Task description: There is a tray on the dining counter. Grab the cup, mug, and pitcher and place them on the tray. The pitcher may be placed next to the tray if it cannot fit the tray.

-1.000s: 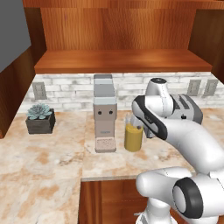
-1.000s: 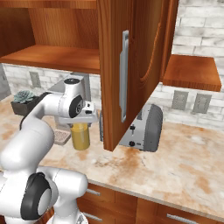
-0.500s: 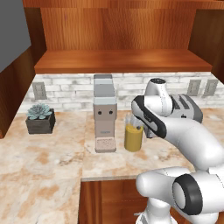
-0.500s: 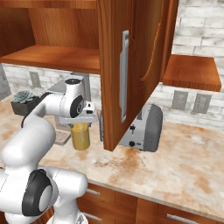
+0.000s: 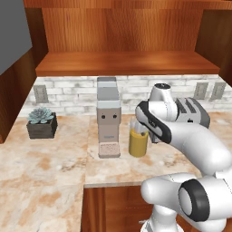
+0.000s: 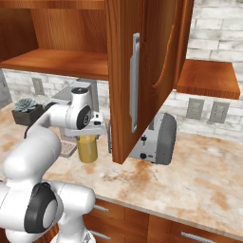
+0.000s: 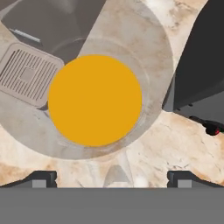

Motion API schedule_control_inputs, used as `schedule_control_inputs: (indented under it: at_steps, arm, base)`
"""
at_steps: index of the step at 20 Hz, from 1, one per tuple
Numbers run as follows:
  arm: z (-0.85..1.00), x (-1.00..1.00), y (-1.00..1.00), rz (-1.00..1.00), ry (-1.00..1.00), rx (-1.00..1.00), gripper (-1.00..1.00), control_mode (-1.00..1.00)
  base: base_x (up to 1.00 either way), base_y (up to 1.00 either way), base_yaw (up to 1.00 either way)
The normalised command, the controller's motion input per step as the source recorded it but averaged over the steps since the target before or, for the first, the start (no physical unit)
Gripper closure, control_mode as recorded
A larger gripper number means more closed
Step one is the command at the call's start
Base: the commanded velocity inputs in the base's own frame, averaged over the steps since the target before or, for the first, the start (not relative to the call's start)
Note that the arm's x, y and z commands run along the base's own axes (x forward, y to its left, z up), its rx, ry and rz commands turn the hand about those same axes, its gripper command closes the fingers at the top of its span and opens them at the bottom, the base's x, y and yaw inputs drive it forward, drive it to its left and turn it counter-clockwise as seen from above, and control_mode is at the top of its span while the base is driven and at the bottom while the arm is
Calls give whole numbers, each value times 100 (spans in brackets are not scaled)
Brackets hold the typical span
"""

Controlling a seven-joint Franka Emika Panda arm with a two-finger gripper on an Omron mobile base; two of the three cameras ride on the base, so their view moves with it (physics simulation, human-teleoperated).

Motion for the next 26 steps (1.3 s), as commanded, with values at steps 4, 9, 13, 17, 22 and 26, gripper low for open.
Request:
schedule_control_inputs:
  at_steps: [4,9,13,17,22,26]
  arm:
    - [-13,3,0,0,0,0,-100,-100]
    - [-15,8,3,0,0,0,-100,-100]
    - [-13,5,3,0,0,0,-100,-100]
    - [-12,0,1,1,0,0,-100,-100]
    - [-7,0,5,1,0,0,-100,-100]
    - [0,0,0,0,0,0,-100,-100]
  base:
    - [0,0,0]
    - [0,0,0]
    - [0,0,0]
    - [0,0,0]
    - [0,0,0]
    - [0,0,0]
